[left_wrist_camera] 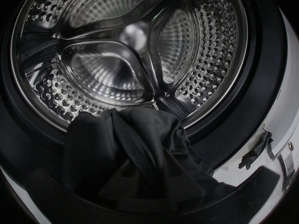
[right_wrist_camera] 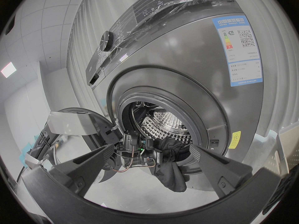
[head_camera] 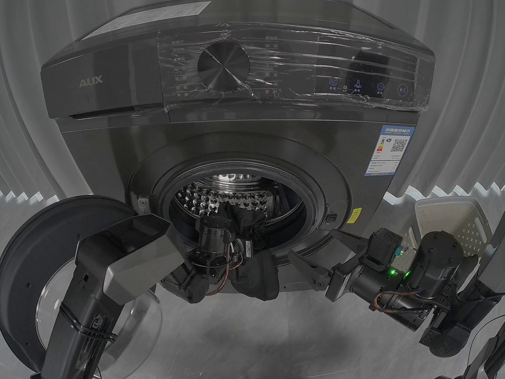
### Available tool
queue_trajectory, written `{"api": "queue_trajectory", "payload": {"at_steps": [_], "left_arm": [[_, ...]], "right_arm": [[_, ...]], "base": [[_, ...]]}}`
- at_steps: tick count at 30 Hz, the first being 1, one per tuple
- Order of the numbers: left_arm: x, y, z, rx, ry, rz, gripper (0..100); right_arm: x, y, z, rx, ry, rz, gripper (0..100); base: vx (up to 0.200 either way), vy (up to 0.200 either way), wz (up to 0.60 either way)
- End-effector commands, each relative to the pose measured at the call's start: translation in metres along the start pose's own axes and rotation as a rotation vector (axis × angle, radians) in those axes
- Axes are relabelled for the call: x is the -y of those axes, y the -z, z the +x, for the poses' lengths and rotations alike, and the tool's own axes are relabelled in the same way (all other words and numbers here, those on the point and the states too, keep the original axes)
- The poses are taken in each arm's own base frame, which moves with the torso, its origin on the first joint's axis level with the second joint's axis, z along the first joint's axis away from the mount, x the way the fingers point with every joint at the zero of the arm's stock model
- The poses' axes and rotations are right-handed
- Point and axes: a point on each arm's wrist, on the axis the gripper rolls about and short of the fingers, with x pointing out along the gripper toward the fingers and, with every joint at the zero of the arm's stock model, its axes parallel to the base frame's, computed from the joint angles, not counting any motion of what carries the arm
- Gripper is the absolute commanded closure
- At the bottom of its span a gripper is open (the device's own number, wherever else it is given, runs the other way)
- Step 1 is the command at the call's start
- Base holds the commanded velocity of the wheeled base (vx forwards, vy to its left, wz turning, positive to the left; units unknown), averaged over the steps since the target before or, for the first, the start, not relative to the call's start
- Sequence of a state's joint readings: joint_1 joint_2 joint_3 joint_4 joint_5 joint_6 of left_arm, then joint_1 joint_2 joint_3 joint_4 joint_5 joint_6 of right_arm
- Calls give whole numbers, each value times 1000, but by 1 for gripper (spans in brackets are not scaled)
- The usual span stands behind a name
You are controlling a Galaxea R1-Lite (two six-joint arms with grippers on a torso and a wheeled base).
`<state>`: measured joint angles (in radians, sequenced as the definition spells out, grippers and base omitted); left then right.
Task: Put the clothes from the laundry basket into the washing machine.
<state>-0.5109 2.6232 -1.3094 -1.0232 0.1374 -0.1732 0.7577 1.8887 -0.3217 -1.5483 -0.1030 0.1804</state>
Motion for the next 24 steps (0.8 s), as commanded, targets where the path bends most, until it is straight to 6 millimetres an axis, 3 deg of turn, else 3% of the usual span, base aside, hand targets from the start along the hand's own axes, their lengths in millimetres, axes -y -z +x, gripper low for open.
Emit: {"api": "queue_trajectory", "payload": {"at_steps": [1,11,13,24], "left_arm": [[4,-8,6,46,6,-13,100],[8,-52,18,239,-4,-74,100],[0,-60,23,270,-17,-81,100],[-11,-75,36,338,-44,-94,100]], "right_arm": [[-2,0,0,1,-7,4,0],[-2,-1,1,8,-8,5,0],[-2,-1,1,10,-8,5,0],[-2,0,1,4,-7,4,0]], "base": [[0,0,0],[0,0,0],[0,0,0],[0,0,0]]}}
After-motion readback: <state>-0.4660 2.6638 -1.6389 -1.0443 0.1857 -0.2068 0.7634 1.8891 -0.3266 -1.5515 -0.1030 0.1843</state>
